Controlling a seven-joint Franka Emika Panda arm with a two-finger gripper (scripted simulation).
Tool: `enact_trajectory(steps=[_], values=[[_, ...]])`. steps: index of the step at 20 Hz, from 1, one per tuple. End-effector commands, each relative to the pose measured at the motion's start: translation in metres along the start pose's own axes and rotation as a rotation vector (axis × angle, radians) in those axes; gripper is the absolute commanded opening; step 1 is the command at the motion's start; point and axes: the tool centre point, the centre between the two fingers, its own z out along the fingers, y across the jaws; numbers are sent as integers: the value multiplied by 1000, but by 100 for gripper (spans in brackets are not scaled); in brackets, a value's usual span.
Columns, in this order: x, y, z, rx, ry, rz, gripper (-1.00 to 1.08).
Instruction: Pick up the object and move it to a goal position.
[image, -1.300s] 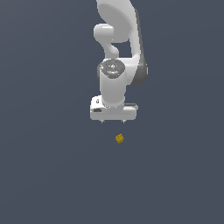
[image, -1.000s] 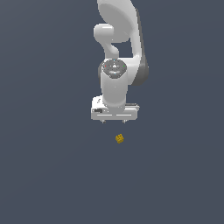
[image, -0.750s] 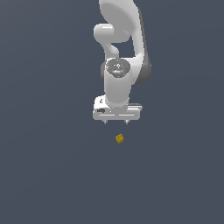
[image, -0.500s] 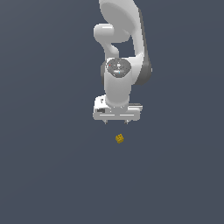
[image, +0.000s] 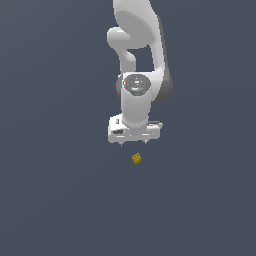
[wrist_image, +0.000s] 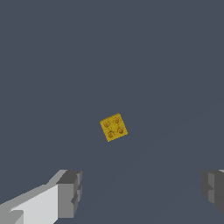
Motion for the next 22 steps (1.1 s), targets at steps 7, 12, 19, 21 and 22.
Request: enact_trajectory(steps=[7,12,19,21,22], values=[[8,-7,34,-6,7,-208,100],[12,-10,50,-6,12,-309,100],[14,-13,62,-6,15,-383,100],[14,-14,63,-6,15,-390,100],[14,-14,64,-6,16,-391,100]])
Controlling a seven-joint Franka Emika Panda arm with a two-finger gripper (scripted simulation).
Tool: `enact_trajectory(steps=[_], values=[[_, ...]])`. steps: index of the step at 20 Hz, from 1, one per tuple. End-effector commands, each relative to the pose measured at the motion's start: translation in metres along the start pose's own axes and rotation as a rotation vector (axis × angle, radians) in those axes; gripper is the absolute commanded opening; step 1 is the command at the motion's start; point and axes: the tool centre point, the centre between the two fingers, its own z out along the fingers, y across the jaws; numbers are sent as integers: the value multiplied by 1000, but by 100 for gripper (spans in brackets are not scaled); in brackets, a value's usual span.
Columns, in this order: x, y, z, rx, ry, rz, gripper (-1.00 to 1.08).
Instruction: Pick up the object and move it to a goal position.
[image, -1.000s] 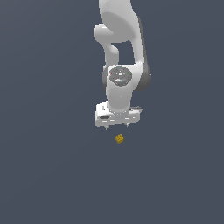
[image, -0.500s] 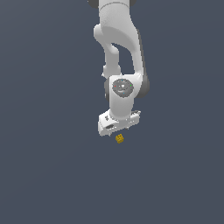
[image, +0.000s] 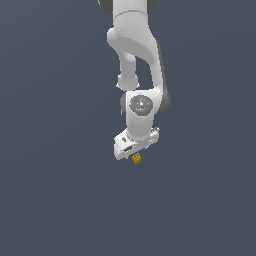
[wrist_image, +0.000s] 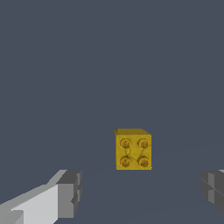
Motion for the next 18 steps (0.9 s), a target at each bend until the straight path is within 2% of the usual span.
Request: enact_trajectory(steps=[1,6,13,18], values=[[0,0,0,0,0,0,100],[0,0,10,0,0,-1,100],[-1,-1,44,0,1,-5,100],[0,0,51,0,1,-6,100]])
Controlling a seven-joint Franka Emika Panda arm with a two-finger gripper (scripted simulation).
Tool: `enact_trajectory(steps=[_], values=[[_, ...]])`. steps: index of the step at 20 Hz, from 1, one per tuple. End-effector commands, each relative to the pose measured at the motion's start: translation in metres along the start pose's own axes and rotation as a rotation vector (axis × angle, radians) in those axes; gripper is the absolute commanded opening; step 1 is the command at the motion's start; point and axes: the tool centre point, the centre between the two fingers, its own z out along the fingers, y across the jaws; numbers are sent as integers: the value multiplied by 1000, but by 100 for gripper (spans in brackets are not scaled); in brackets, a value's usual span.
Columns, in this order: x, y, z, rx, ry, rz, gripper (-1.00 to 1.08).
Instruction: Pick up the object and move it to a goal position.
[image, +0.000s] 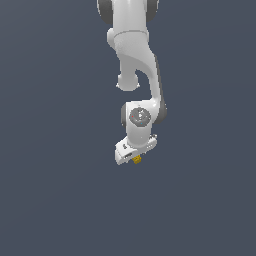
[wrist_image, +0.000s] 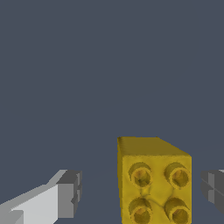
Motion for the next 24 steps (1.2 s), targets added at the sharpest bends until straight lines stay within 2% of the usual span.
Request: enact_trajectory(steps=[1,15,24], values=[[1,0,1,-1,2,0,-100],[-1,1,-3,-1,2,0,-100],[-15,9,-40,-1,1,0,-100]])
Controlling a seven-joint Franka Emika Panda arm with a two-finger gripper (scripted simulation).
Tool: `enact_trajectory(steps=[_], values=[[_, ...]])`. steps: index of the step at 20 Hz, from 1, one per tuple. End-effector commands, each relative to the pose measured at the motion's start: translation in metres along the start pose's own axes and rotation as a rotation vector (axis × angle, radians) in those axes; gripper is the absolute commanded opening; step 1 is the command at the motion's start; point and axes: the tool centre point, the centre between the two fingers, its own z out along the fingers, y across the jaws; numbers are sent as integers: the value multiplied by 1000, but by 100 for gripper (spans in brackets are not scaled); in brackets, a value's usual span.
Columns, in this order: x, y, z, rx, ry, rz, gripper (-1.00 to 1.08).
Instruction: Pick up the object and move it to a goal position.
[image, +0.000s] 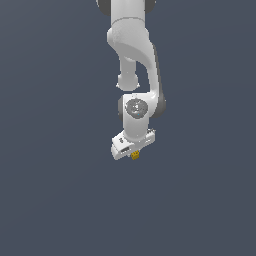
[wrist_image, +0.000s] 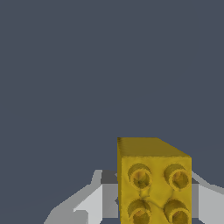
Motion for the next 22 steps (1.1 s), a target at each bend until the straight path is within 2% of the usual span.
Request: enact_trajectory(steps=[1,9,22], values=[[-6,3,-16,-1,1,0,-100],[-34,18,-88,-1,1,0,-100],[-89,48,-237,1,3,-1,-100]])
